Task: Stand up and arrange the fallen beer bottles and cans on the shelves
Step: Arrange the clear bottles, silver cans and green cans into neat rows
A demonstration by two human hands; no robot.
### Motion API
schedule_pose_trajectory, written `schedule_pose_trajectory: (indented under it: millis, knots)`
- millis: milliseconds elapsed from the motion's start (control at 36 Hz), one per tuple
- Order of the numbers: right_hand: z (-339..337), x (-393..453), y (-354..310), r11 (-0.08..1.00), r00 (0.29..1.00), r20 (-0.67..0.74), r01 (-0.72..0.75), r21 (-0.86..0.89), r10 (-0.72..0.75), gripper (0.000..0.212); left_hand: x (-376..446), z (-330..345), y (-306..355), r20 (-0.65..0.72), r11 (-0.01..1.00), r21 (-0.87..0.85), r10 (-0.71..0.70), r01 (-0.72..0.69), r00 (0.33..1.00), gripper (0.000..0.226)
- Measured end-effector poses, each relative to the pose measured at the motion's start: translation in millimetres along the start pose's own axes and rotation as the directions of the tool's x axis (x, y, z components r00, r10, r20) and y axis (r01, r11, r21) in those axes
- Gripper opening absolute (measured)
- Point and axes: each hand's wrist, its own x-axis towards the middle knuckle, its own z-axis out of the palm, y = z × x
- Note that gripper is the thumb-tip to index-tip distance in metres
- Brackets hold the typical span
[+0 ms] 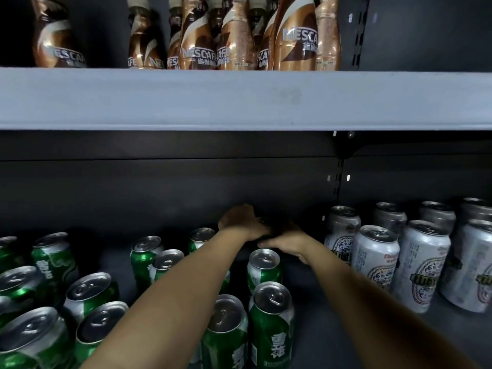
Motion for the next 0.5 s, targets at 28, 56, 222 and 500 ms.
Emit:
schedule_pose_trajectory:
  millis: [28, 56, 222, 500]
  knots:
    - [-0.7, -0.2, 1.3, 1.000, 1.000, -0.008, -0.010, 0.001, 0.010, 0.054, 0.5, 2.1, 2.1, 0.002, 1.000, 0.003, -0.001, 0.001, 1.000, 0.064]
    - [-2.1, 0.0, 3.0, 1.000, 1.000, -0.017, -0.021, 0.008, 0.021, 0.054, 0.7, 3.4, 3.9, 0.006, 1.000, -0.002, 0.000, 0.000, 1.000, 0.063]
    - [-7.9, 0.4, 17.3, 0.991, 0.990, -0.061, -0.129, -0.019, 0.127, 0.047, 4.7, 6.4, 9.7, 0.115, 0.996, -0.080, 0.043, -0.034, 0.992, 0.045]
    - [-1.5, 1.1, 35.9, 0.986, 0.982, -0.104, -0.151, 0.076, 0.158, 0.039, 0.4, 9.7, 12.3, 0.129, 0.994, -0.096, 0.068, -0.056, 0.989, 0.047]
